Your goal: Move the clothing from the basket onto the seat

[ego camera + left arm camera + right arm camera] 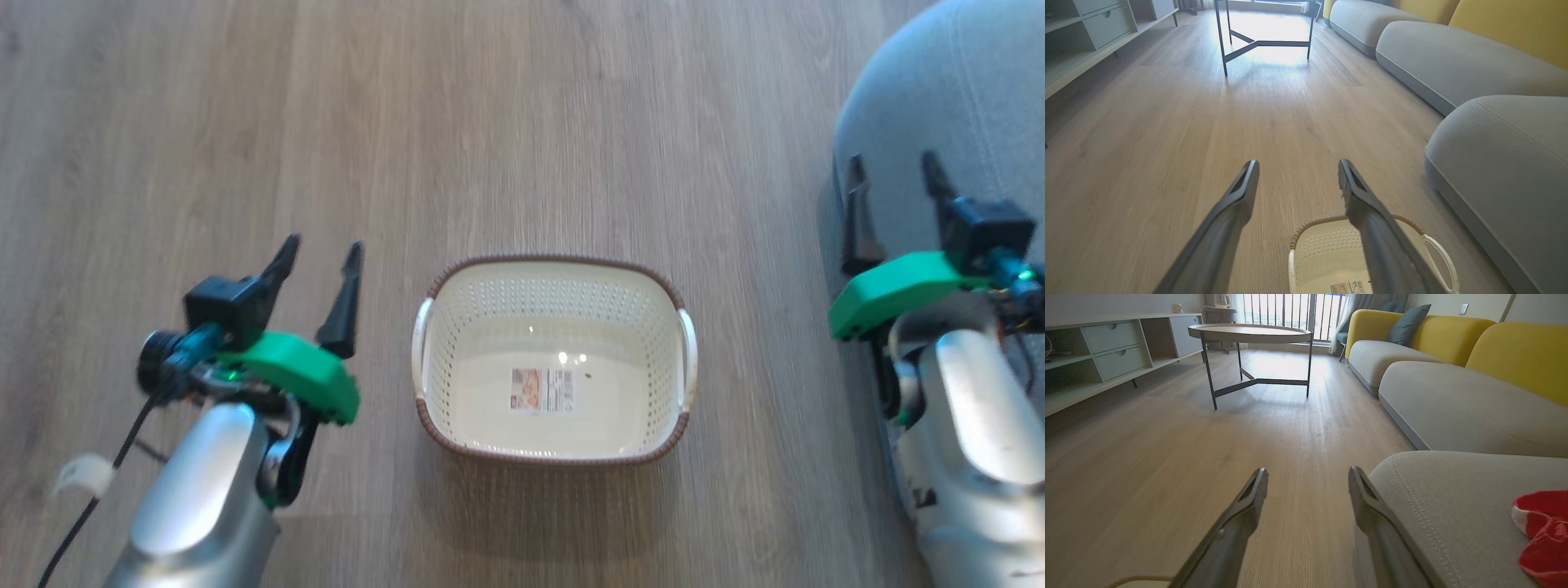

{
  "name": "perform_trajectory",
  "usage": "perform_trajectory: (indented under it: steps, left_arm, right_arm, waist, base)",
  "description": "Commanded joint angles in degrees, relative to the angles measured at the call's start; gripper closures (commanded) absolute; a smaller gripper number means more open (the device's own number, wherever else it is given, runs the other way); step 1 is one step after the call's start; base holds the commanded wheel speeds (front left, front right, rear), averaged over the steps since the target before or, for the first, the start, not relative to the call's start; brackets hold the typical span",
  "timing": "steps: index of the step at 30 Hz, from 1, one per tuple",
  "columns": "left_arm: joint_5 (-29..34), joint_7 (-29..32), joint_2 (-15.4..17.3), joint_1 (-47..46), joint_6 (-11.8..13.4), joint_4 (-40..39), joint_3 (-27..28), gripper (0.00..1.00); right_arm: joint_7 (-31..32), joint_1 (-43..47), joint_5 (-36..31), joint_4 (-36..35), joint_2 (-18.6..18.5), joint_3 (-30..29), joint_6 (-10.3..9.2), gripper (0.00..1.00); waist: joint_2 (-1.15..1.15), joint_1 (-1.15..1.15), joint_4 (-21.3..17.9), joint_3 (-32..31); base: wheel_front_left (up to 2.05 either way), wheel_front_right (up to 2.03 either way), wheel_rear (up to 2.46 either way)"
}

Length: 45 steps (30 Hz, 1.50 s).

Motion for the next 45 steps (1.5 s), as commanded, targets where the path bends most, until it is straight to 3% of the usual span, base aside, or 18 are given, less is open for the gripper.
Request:
perform_trajectory:
  steps: [1, 11, 24, 45]
  left_arm:
    - [0.95, -0.37, 0.66, -0.29, 0.07, -1.62, 3.85, 0.0]
    - [6.01, -0.37, -1.77, 7.41, -1.29, -3.25, 13.93, 0.0]
    - [11.48, -0.37, -5.87, 15.01, -2.88, -7.09, 22.37, 0.0]
    - [17.45, -0.37, -8.79, 20.57, -4.67, -9.82, 27.22, 0.0]
  right_arm:
    - [-0.69, 0.32, 0.51, -2.2, 0.56, 1.8, 0.4, 0.0]
    - [-0.69, 6.05, 2.56, -3.1, 2.65, 4.24, 0.4, 0.0]
    - [-0.69, 12.54, 3.13, -5.56, 4.76, 4.8, 0.4, 0.0]
    - [-0.69, 17.37, 4.9, -6.37, 5.15, 5.28, 0.4, 0.0]
  waist:
    - [0.0, 0.0, 0.75, -1.62]
    - [0.0, 0.0, -0.1, -5.64]
    - [0.0, 0.0, -1.94, -8.26]
    - [0.0, 0.0, -2.29, -11.19]
  base:
    - [0.0, 0.0, 0.0]
    - [0.0, 0.0, 0.0]
    - [0.0, 0.0, 0.0]
    - [0.0, 0.0, 0.0]
